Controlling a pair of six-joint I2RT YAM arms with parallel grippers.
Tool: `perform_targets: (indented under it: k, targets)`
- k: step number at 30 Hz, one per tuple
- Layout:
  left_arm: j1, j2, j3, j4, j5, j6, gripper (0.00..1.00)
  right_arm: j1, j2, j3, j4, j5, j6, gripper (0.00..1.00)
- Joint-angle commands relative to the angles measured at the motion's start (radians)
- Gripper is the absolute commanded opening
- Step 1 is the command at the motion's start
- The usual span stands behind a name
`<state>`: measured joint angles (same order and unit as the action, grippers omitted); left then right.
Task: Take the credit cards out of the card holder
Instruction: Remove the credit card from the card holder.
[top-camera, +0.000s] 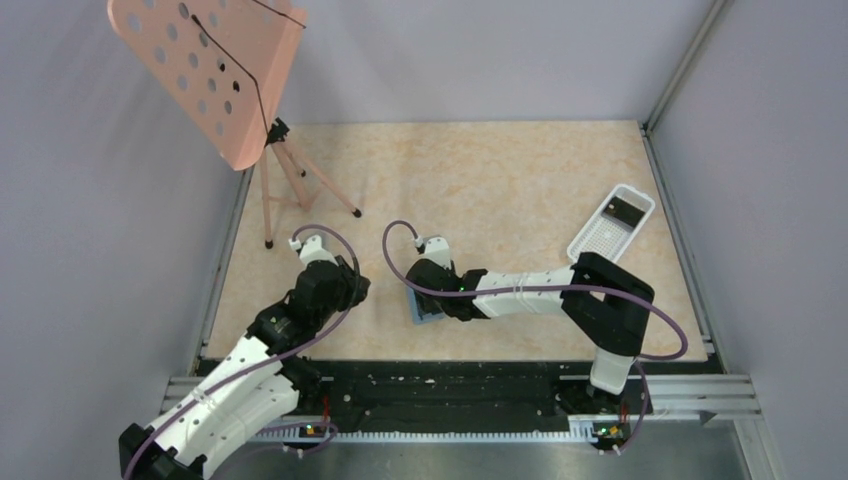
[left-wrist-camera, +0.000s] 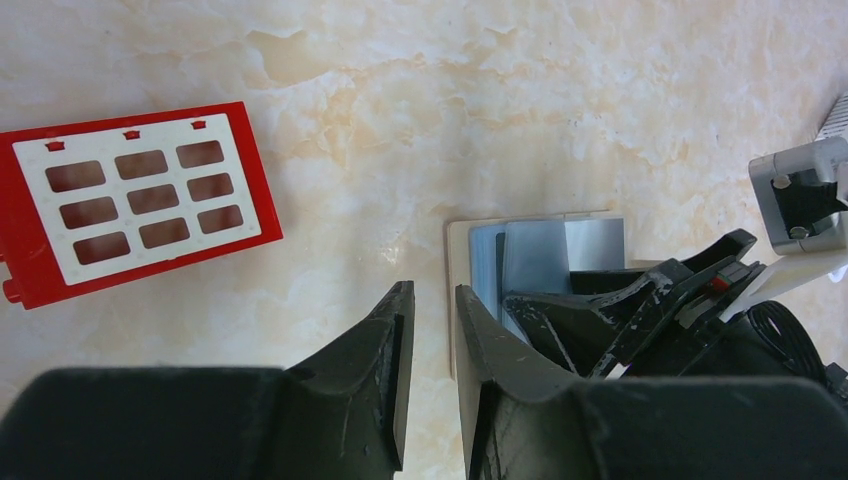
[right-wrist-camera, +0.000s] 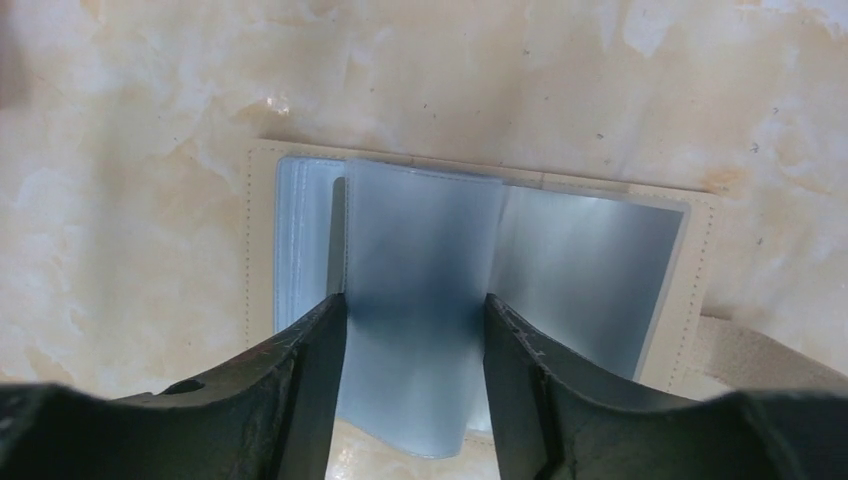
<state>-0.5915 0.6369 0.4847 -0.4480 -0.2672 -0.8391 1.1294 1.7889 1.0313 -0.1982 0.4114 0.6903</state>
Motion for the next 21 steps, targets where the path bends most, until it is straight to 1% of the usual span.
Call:
perform_targets:
  k: [1,5,9,12,18,21]
  targets:
    - [0.003,-0.020,-0.010,0.006,-0.010,0.004,0.28,0.014,0.014,0.027,-0.013,0.026,0.001,0.46]
    - [0.004,0.018,-0.037,0.077,0.087,0.010,0.32,0.014,-0.010,0.012,0.012,0.012,0.006,0.39]
    - [0.003,0.131,-0.052,0.141,0.233,-0.031,0.30,0.013,-0.030,-0.014,0.044,-0.008,0.014,0.36]
    - [0.003,0.216,-0.059,0.205,0.336,-0.044,0.29,0.012,-0.045,-0.050,0.099,-0.026,0.021,0.34]
    - [0.003,0.366,-0.057,0.281,0.371,-0.048,0.28,0.008,-0.063,-0.082,0.131,-0.060,0.035,0.33]
    - [0.004,0.413,-0.042,0.307,0.384,-0.062,0.27,-0.009,-0.089,-0.136,0.179,-0.094,0.060,0.33]
